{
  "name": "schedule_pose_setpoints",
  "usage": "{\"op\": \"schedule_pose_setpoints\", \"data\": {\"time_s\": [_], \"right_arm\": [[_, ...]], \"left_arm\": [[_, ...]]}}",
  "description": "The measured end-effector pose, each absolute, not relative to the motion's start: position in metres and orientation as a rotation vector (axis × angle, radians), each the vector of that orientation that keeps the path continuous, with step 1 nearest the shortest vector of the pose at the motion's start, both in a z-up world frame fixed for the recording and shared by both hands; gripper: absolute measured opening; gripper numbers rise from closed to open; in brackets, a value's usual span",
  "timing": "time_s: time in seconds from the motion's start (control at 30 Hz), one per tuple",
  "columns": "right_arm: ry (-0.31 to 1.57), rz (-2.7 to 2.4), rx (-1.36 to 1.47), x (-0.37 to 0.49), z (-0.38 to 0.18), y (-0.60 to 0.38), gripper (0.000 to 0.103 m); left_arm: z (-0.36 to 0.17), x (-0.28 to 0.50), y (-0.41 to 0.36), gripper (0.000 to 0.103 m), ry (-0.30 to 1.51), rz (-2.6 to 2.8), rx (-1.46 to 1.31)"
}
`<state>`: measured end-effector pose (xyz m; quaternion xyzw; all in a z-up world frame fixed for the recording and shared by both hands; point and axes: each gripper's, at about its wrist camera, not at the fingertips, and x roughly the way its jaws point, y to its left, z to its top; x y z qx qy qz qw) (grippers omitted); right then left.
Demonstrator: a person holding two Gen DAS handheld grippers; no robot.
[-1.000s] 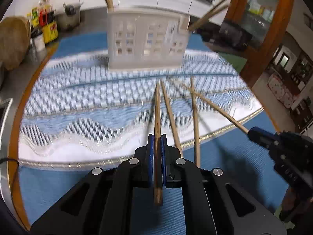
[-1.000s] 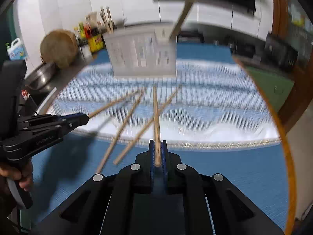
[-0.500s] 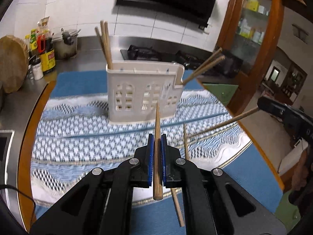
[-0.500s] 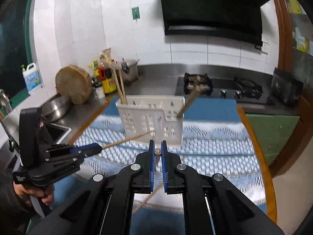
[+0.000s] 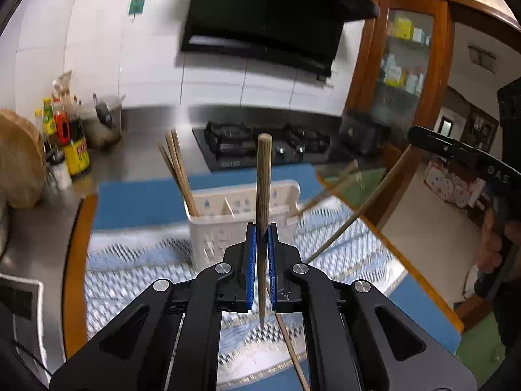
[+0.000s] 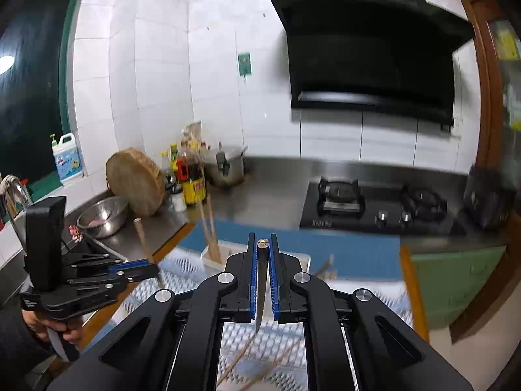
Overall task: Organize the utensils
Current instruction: 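Lift both chopsticks upright, insert them into the white holder, and open both grippers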
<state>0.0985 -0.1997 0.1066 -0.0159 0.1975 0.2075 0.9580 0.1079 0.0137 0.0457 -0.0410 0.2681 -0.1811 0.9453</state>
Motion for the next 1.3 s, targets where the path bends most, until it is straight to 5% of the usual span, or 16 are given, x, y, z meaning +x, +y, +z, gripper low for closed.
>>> {"op": "schedule_pose_setpoints", "data": {"time_s": [0.4, 1.3], "right_arm": [[0.355, 0.377, -0.059, 0.161, 0.127, -0.188, 0.007], [0.432, 0.363, -0.060, 0.195, 0.081, -0.178, 0.007]], "left_arm": [[0.117, 0.150, 0.022, 0.006, 0.333, -0.285, -0.114], [0.068, 0.219, 0.037, 0.006, 0.358, -0.182, -0.235]]}}
